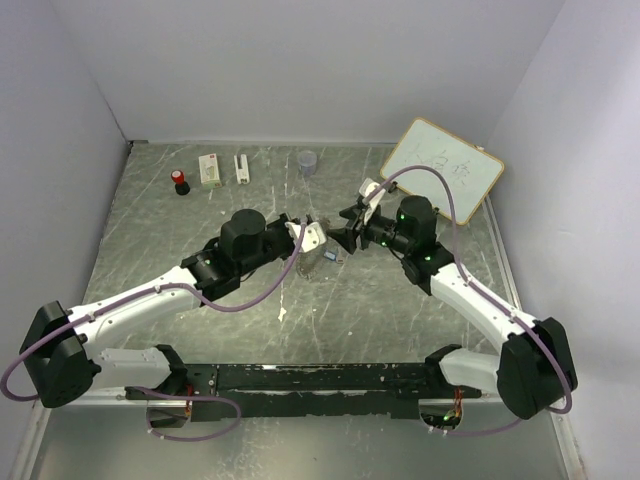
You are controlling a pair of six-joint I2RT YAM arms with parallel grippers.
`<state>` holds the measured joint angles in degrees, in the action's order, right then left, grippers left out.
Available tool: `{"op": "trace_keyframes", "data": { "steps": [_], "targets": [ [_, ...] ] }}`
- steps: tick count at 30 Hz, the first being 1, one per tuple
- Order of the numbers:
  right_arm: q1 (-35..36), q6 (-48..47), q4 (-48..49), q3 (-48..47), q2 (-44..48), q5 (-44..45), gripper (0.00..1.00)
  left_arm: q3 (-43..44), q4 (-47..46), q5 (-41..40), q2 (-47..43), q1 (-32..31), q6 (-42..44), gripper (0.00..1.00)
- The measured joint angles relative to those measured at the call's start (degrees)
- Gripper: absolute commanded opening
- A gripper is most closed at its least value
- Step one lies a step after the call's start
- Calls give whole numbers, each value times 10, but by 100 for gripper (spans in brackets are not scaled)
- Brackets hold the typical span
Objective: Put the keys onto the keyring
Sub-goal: Pick up the key from the center of the board.
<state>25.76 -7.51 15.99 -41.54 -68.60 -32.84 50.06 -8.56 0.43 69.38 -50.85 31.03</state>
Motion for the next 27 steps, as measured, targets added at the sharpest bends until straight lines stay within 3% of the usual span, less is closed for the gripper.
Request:
{"op": "trace_keyframes", "data": {
  "steps": [4,14,27],
  "targets": [
    [0,-1,10,7,25,1,57,0,0,-9,2,0,-3,7],
    [0,-10,49,41,67,-56,39,0,2,-18,7,0,-11,7],
    [0,-8,60,32,45,-122,39,2,3,-18,13,-3,-12,7]
  ]
}}
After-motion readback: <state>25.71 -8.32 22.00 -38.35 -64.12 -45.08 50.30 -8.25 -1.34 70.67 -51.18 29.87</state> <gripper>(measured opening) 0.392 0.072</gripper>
